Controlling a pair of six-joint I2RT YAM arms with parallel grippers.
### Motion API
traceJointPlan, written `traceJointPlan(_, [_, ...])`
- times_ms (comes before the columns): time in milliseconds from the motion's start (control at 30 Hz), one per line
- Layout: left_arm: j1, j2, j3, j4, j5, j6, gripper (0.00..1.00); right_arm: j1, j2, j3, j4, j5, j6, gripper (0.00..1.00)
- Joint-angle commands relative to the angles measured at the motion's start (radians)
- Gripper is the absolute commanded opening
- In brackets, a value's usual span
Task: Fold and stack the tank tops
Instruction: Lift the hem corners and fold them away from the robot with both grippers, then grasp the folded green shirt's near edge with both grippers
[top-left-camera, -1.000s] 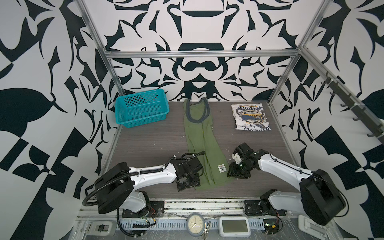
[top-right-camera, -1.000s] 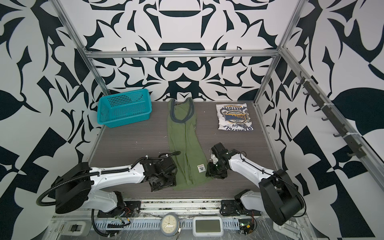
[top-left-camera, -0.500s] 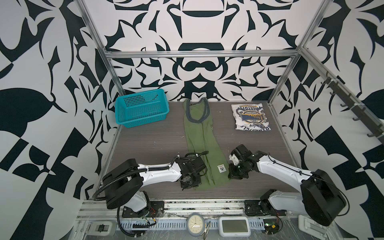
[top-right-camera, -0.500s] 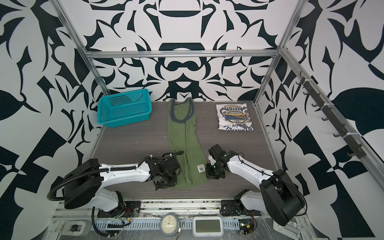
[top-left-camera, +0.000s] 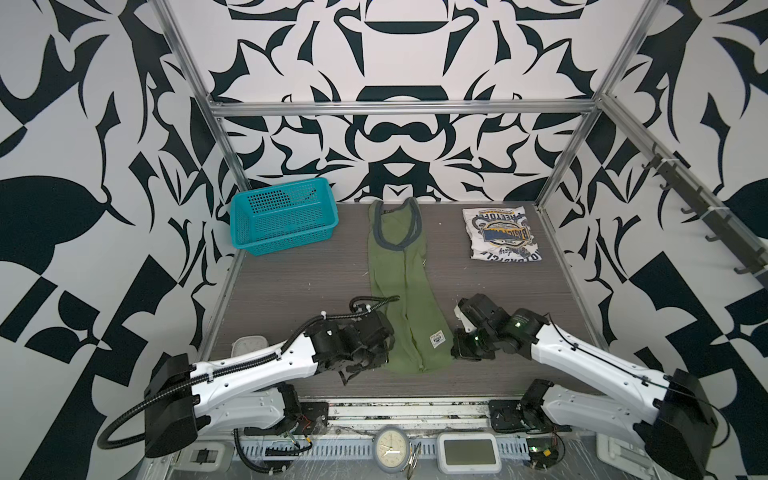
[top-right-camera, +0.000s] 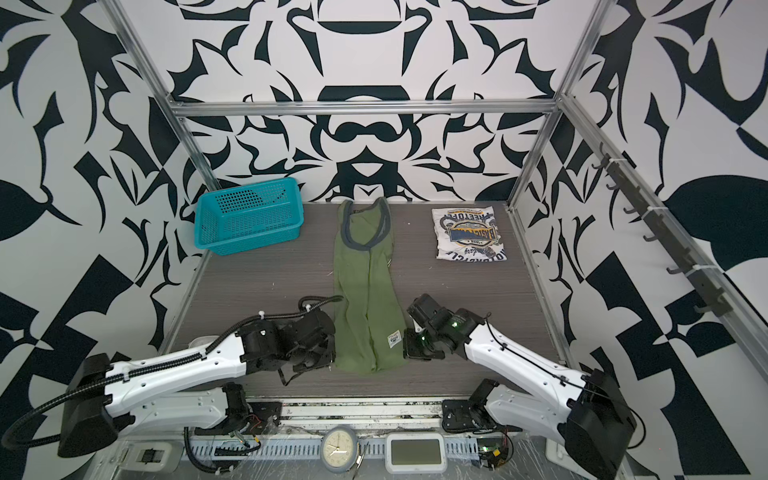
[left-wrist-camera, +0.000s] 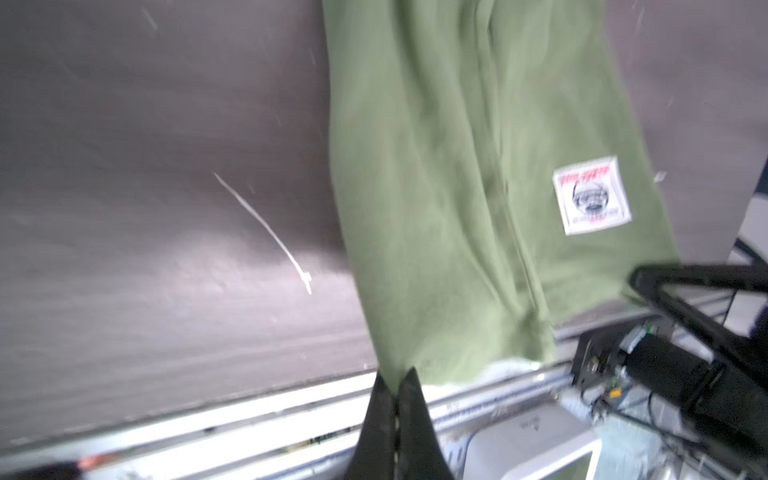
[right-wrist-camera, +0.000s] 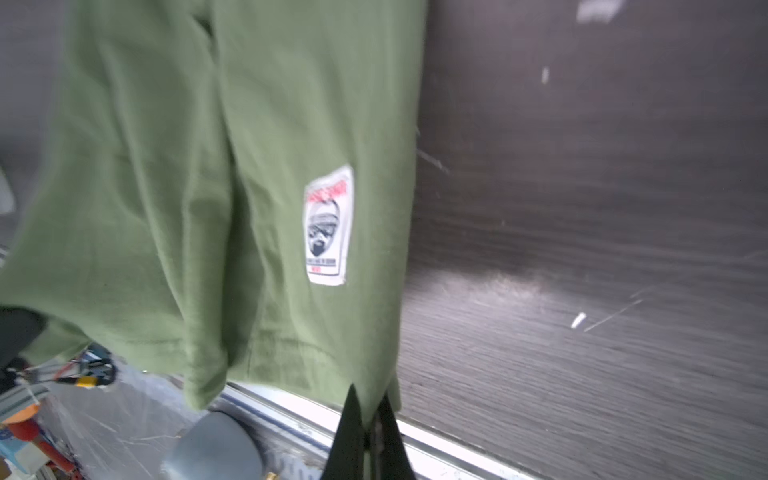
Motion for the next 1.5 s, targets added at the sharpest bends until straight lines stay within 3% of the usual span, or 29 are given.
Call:
traceJointPlan(0, [0.145,0.048,0.094,-0.03,-0.007,0.149,0.0,-0.054,0.081,0.154,-0.001,0.027,-0.067,0.0])
traceJointPlan(167, [0.362,0.256,0.285,0.018,0.054,0.319,0.0,-0.148,0.286,0.372,0.083,-0.02,-0.158,0.0])
traceJointPlan(333, [0.512,0.493,0.498,0.067,0.164,0.409,0.0,-0.234,0.483,0.571,0.116,-0.033,-0.211,0.0])
traceJointPlan(567, [0.599,0.772,0.777,0.038,0.184,0.48,0.0,-0.293,0.719,0.809,0.103,-0.049,-0.263,0.0])
traceJointPlan(867, [0.658,0.994,0.994,0.016,0.186,0.5,0.02,-0.357,0.928,0.993,0.104,-0.093,-0.274,0.0])
traceJointPlan(933, [0.665,1.035,1.038,-0.012,0.165,0.502,0.09,-0.368,0.972,1.037,0.103,-0.109,-0.278,0.0])
traceJointPlan(967, [0.671,1.047,1.047,-0.015,0.162,0.5,0.18,-0.372,0.99,1.052,0.103,-0.113,-0.281,0.0])
traceJointPlan(1000, [0.676,1.06,1.054,-0.014,0.155,0.498,0.27,-0.377,1.01,1.07,0.099,-0.115,-0.284,0.08])
traceJointPlan(1133, [0.687,1.083,1.107,-0.07,0.094,0.515,0.59,-0.397,1.016,1.105,0.063,-0.084,-0.314,0.56])
traceJointPlan(1200, [0.688,1.061,1.119,-0.116,0.057,0.526,0.74,-0.403,0.978,1.076,0.046,-0.057,-0.337,0.69])
traceJointPlan(1300, [0.677,0.952,1.033,-0.123,0.024,0.541,0.9,-0.413,0.889,0.973,0.048,-0.054,-0.35,0.74])
traceJointPlan(1467, [0.628,0.685,0.681,-0.022,0.024,0.471,0.92,-0.413,0.703,0.638,0.2,-0.11,-0.298,0.72])
